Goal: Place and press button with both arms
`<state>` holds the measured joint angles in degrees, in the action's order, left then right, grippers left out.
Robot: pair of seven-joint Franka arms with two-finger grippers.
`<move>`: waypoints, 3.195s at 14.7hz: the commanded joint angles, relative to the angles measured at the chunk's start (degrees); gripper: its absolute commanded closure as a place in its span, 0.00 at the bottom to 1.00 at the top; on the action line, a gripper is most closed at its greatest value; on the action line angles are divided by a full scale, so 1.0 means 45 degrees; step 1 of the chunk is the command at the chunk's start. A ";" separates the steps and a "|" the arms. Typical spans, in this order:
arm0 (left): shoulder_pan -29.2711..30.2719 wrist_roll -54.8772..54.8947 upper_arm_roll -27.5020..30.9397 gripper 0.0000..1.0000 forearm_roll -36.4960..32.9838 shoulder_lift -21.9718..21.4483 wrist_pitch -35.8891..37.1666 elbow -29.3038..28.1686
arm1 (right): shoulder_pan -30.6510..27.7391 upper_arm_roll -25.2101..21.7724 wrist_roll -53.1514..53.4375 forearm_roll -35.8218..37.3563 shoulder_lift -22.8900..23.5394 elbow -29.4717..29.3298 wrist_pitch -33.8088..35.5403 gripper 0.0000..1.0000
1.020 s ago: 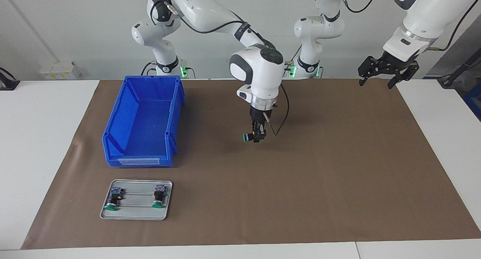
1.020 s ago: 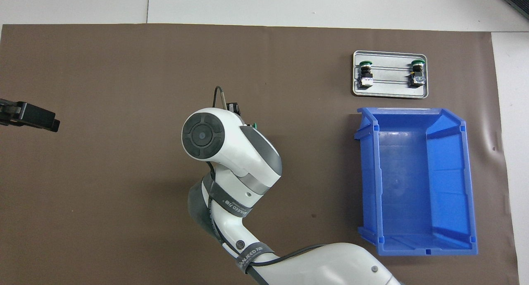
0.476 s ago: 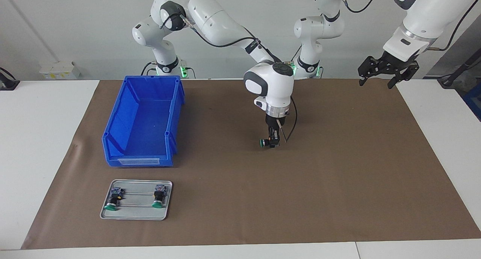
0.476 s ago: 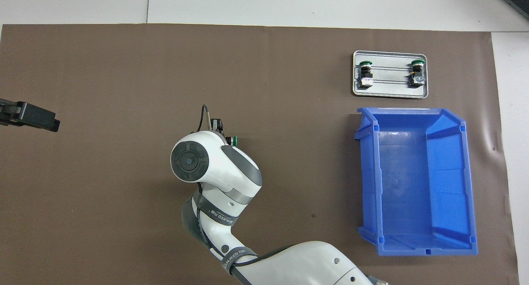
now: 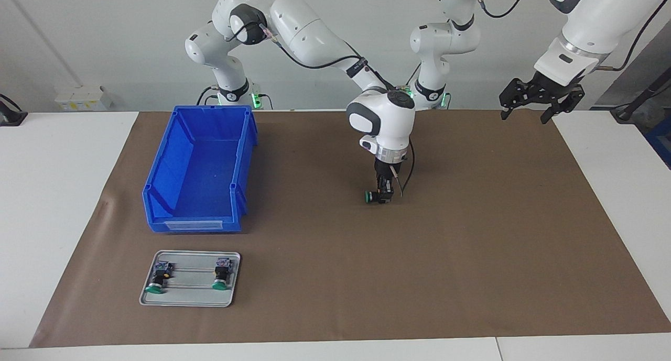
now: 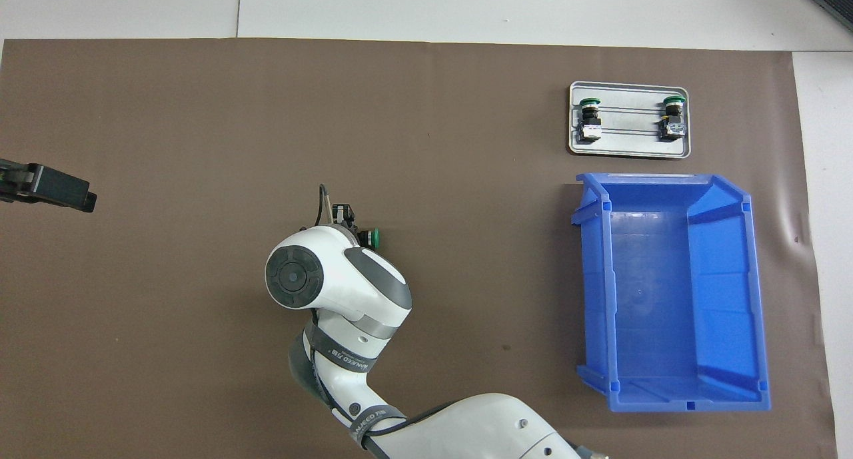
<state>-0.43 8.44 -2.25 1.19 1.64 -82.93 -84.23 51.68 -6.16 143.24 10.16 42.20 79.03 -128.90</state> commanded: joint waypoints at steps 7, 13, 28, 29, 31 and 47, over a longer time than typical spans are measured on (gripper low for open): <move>0.0018 -0.0021 -0.0204 0.00 -0.0246 -0.0404 -0.0650 -0.0579 | -0.0740 0.0080 -0.1963 0.0888 -0.2126 0.0833 -0.0029 0.00; -0.0781 0.2825 -0.0340 0.08 -0.0188 -0.0540 -0.2095 -0.1243 | -0.3257 0.0080 -0.9006 -0.0692 -0.6209 0.4058 0.0243 0.00; -0.2891 1.1537 -0.0438 0.07 0.1844 0.0531 -0.4402 -0.2181 | -0.9471 -0.0076 -2.8273 -0.1534 -1.0038 0.3845 0.6159 0.00; -0.3163 1.1890 -0.0438 0.08 0.1844 0.0747 -0.4460 -0.2201 | -0.9608 -0.0076 -2.8509 -0.1535 -1.0312 0.3806 0.6492 0.00; -0.3458 1.2322 -0.0438 0.08 0.1844 0.1060 -0.4985 -0.2491 | -1.0095 -0.0115 -2.9424 -0.1534 -1.0258 0.2797 0.7698 0.00; -0.5705 1.1739 -0.0360 0.12 0.1688 0.2524 -1.0669 -0.6009 | -1.0977 -0.0018 -2.9764 -0.2237 -1.0705 0.3318 0.8996 0.00</move>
<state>-24.11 62.71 -5.03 8.81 11.18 -127.19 -110.74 2.70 -6.67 4.81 0.83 -5.23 93.07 -86.92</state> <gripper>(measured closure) 0.119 0.000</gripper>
